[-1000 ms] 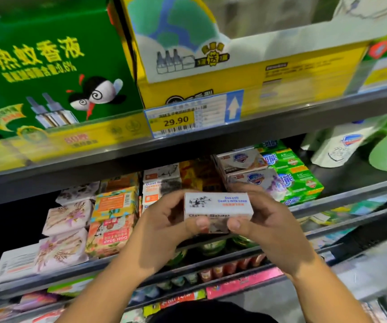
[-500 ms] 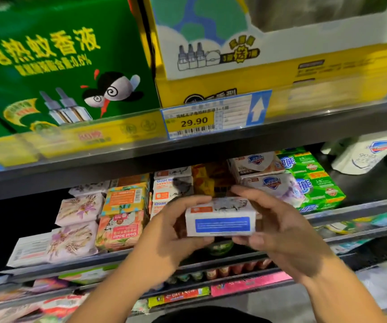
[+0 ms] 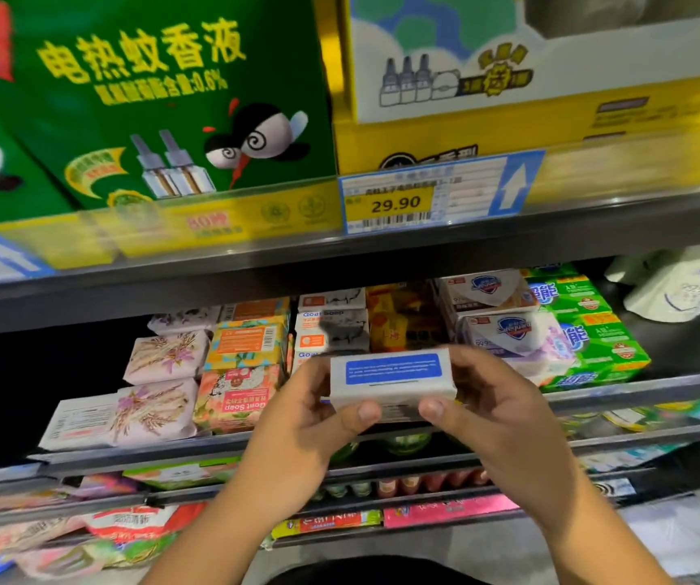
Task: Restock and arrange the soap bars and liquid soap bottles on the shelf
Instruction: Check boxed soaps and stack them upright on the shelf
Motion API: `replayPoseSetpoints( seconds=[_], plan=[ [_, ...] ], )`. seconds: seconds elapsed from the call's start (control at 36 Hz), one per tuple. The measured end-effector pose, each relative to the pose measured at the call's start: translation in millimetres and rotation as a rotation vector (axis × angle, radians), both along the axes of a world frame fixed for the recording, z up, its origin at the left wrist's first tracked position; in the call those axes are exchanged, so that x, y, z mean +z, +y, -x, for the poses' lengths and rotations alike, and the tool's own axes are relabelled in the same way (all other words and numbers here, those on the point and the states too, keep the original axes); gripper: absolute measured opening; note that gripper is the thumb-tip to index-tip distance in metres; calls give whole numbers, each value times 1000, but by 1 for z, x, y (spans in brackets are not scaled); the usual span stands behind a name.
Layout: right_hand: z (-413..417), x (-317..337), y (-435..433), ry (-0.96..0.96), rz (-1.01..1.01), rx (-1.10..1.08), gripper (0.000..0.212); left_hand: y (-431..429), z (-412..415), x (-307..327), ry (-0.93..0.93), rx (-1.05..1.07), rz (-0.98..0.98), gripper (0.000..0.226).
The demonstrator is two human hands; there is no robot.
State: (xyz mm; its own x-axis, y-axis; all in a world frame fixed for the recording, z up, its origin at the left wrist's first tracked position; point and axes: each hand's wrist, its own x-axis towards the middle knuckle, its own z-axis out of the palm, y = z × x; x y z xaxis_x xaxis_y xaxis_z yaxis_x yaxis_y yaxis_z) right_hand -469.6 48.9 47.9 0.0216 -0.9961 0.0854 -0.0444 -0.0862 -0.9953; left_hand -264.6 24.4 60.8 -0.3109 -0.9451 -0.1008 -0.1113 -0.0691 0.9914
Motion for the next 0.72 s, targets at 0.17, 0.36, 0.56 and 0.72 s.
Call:
replayPoseSetpoints(
  seconds=[0.17, 0.36, 0.56, 0.72],
  plan=[
    [-14, -3, 0, 103, -8, 33, 51, 2, -9, 7, 134, 135, 73, 51],
    [-49, -14, 1, 179, -108, 227, 66, 8, -15, 0, 247, 182, 58, 64],
    [-46, -18, 2, 261, -156, 136, 69, 11, -31, -8, 113, 196, 106, 66],
    [-37, -7, 0, 196, -61, 46, 72, 14, -53, -12, 27, 180, 109, 61]
  ],
)
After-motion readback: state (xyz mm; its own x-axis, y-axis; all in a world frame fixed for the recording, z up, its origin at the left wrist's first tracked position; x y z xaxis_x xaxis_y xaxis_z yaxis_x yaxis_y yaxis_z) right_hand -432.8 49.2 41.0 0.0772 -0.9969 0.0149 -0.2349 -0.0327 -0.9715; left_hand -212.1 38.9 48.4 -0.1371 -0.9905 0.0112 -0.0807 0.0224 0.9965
